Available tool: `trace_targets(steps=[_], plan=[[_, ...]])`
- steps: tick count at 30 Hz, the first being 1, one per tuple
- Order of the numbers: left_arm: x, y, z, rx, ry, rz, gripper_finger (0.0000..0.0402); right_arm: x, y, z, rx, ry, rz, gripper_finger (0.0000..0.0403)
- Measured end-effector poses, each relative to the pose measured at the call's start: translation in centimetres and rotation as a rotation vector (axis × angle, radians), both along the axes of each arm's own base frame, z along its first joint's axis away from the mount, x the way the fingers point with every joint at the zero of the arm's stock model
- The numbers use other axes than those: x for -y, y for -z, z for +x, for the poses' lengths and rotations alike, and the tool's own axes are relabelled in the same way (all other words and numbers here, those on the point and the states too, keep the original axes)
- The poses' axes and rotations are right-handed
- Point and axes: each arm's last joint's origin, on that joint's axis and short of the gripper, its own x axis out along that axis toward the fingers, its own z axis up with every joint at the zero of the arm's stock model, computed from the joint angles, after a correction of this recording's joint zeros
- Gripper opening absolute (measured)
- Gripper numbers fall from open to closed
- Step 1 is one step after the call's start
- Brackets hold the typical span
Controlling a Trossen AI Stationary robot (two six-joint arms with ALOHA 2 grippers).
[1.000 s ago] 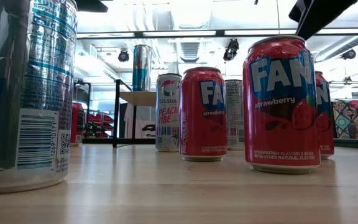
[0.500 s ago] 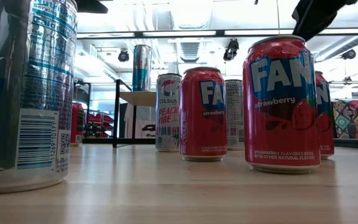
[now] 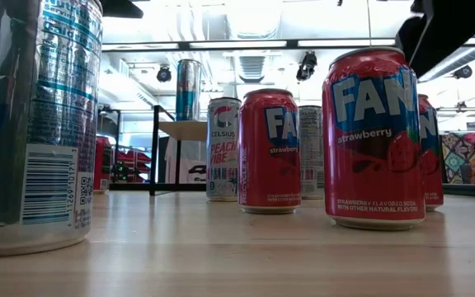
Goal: Place canned beverage on shelf
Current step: Put the middle right red soda can on the shelf
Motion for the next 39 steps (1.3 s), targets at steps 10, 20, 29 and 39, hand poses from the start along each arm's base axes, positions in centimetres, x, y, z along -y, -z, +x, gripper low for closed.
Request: trace_targets(steps=[10,20,29,39], plan=[[0.0,0.0,0.0,-0.001,0.0,0.001,0.0261,0.8,1.9,0.2,-0.011,0.031,0.043,0.0377],[0.0,0.0,0.0,-0.002,0.0,0.001,0.0261,1.2,3.4,0.2,-0.02,0.031,0.071,0.0377],[0.0,0.0,0.0,-0.002,0.0,0.002,0.0261,1.5,5.4,0.3,0.034,0.01,0.097,0.0377],[0.0,0.0,0.0,-0.002,0.001,0.002,0.0261,1.8,5.4,0.4,0.033,0.012,0.093,0.0294]])
